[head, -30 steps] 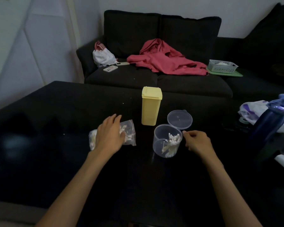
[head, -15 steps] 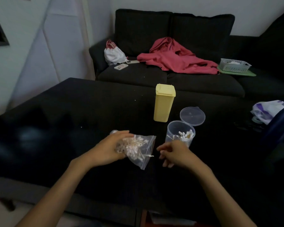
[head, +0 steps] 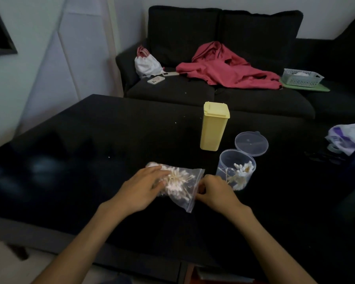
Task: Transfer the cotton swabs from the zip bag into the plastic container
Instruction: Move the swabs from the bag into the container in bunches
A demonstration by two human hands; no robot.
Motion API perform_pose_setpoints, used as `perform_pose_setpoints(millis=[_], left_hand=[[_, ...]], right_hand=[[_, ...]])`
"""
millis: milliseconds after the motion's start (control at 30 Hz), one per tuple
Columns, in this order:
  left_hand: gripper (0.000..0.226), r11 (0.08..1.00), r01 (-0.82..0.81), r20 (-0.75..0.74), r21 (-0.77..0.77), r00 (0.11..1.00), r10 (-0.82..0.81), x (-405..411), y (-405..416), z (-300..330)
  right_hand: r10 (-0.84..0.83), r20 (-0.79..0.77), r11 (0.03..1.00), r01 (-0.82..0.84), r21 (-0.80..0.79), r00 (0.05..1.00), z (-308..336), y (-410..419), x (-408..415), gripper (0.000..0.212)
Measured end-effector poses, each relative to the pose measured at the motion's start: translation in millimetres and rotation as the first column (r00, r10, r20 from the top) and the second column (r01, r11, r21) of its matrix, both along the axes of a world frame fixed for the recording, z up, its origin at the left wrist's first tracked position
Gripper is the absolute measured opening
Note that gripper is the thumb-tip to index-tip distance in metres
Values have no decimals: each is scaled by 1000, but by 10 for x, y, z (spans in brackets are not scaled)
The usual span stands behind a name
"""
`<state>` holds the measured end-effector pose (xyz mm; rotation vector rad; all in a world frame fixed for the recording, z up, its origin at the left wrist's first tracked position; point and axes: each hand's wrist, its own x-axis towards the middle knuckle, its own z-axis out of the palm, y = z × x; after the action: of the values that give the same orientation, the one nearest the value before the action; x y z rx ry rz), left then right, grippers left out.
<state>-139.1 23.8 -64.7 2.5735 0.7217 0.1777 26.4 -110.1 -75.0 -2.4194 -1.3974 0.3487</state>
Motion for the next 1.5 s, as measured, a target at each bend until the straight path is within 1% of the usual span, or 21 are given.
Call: perform_pose_setpoints(millis=[67,133,233,300,367,467,533,567,667,733,800,867,933,967,1033,1133,1267,1300,1367,1433,1500], left_hand=[[38,1000,-3,-51,15,999,4,-6,36,38],[35,999,-13,-116,31,993,17,-24,51,114],[32,999,-22,-193,45,981,30,-31,-5,217],[30,997,-45,-169,59,984,54,-24,-43,258],[36,993,-54,-126,106,990,67,-10,-68,283],[73,992,-31,-111,119,993,44,40,-52,257],[95,998,-10,-190,67,981,23,68,-40,236],[100,1000,-5,-235,28,972,11,81,-29,223],[95,998,19,-303,-60,952,-37,123,-3,183],[91,995,38,-306,-91,950,-64,133,-5,178],[90,991,73,-304,-113,947,-104,134,-17,180],[92,990,95,-316,-100,941,-122,123,-28,166],[96,994,109,-329,-11,938,-106,113,-38,141],[96,992,122,-323,44,941,-101,108,-47,128],[92,985,132,-287,109,953,-96,106,-63,119],[85,990,104,-214,100,973,-80,117,-79,110],[84,992,47,-101,116,994,-35,129,-87,120],[83,992,34,-62,118,998,-27,131,-96,129],[81,994,23,18,107,1000,-25,136,-118,141],[83,995,30,39,90,999,-34,138,-120,146],[88,997,34,5,68,999,-34,127,-84,152]], right_hand=[[-12,-74,999,10,-38,997,20,0,36,23],[-83,-172,996,79,-28,982,44,-21,82,21],[-155,-374,985,170,9,915,131,-56,126,22],[-160,-497,983,184,0,853,217,-58,96,13],[-151,-561,984,175,-10,814,257,-64,61,13],[-139,-600,990,130,-59,788,266,-94,28,18],[-124,-624,992,102,-70,772,283,-117,43,20],[-118,-635,993,100,-65,764,288,-129,60,20],[-124,-624,991,129,-37,772,275,-145,75,17],[-109,-607,991,137,0,787,243,-138,37,15],[-77,-596,993,113,23,799,210,-121,-12,24],[-74,-569,996,89,-1,819,197,-106,-29,29],[-71,-548,997,47,-57,834,226,-113,3,26],[-72,-555,996,32,-81,829,247,-126,30,20],[-106,-624,994,67,-86,774,306,-162,78,9],[-149,-717,979,206,-7,681,385,-199,125,21],[-98,-761,958,268,102,641,493,-192,84,36],[-72,-753,954,266,139,654,512,-189,63,34],[-14,-728,946,246,213,685,536,-188,44,22],[22,-752,927,268,262,659,548,-200,61,13],[30,-781,907,312,283,623,553,-213,83,13]])
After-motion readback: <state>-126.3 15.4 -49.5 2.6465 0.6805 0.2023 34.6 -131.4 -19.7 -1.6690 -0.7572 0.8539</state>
